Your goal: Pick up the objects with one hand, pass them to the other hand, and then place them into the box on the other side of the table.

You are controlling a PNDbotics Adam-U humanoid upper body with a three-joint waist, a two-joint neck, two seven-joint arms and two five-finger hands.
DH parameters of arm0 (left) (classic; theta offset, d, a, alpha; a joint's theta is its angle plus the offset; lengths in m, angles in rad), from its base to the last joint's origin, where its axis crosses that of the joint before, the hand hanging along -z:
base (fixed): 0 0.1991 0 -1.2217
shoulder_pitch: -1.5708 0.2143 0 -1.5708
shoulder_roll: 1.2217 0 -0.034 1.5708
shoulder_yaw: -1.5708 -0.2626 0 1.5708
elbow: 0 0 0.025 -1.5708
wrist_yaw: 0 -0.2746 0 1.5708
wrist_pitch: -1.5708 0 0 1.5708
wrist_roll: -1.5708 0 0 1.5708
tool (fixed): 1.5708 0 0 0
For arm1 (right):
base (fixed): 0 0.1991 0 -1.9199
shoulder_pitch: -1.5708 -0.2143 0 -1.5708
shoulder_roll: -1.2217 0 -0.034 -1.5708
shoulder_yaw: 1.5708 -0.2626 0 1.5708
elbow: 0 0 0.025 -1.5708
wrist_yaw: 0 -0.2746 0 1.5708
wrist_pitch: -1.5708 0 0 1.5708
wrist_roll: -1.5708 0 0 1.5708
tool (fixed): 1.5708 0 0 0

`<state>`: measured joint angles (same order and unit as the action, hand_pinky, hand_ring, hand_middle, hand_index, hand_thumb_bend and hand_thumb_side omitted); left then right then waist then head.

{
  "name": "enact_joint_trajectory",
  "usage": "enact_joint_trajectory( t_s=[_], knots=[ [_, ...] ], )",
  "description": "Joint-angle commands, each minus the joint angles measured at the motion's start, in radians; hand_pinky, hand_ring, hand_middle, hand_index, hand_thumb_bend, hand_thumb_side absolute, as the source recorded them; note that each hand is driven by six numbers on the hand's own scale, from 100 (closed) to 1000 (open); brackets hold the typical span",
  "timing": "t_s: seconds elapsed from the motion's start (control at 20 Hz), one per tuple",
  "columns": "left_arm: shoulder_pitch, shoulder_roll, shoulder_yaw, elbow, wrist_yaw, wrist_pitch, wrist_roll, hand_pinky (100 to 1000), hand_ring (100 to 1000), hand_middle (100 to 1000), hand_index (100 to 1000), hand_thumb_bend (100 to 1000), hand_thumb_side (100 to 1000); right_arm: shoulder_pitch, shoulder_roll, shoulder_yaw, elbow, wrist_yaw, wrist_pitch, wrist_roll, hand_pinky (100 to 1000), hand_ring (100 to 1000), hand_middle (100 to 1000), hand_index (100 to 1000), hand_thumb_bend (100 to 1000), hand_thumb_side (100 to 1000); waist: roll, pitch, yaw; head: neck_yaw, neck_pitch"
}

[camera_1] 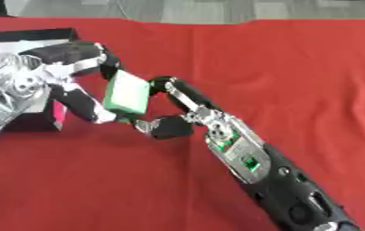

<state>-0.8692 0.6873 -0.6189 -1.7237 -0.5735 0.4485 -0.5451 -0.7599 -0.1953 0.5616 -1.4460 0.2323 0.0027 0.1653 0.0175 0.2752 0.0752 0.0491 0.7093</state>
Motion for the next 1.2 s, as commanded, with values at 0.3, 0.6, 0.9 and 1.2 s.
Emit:
enact_joint_trajectory(
  t_s=[0.3, 0.6, 0.9, 1.2],
  knots=[
    [-0.005, 0.079, 0.054, 0.038, -0.043, 0.01, 0.021, 746, 656, 424, 373, 307, 100, -0.009, 0.002, 0.008, -0.054, -0.019, -0.017, 0.013, 920, 797, 729, 900, 249, 100, 0.008, -0.027, -0.001, 0.0, -0.007],
    [0.006, 0.094, 0.059, 0.021, -0.029, 0.012, 0.023, 745, 647, 406, 354, 322, 100, -0.008, 0.0, 0.007, -0.053, -0.014, -0.011, 0.006, 922, 797, 730, 905, 238, 100, 0.008, -0.026, -0.001, 0.0, -0.007],
    [0.019, 0.115, 0.069, -0.011, -0.01, 0.014, 0.014, 744, 643, 397, 353, 315, 100, -0.007, -0.001, 0.009, -0.051, -0.002, 0.003, -0.006, 923, 798, 731, 904, 253, 100, 0.008, -0.027, 0.0, -0.001, -0.008],
    [0.027, 0.125, 0.074, -0.024, -0.002, 0.018, 0.011, 742, 638, 386, 352, 314, 100, -0.008, -0.003, 0.011, -0.051, 0.001, 0.011, -0.012, 922, 799, 732, 904, 284, 100, 0.008, -0.027, -0.001, 0.0, -0.01]
  ],
)
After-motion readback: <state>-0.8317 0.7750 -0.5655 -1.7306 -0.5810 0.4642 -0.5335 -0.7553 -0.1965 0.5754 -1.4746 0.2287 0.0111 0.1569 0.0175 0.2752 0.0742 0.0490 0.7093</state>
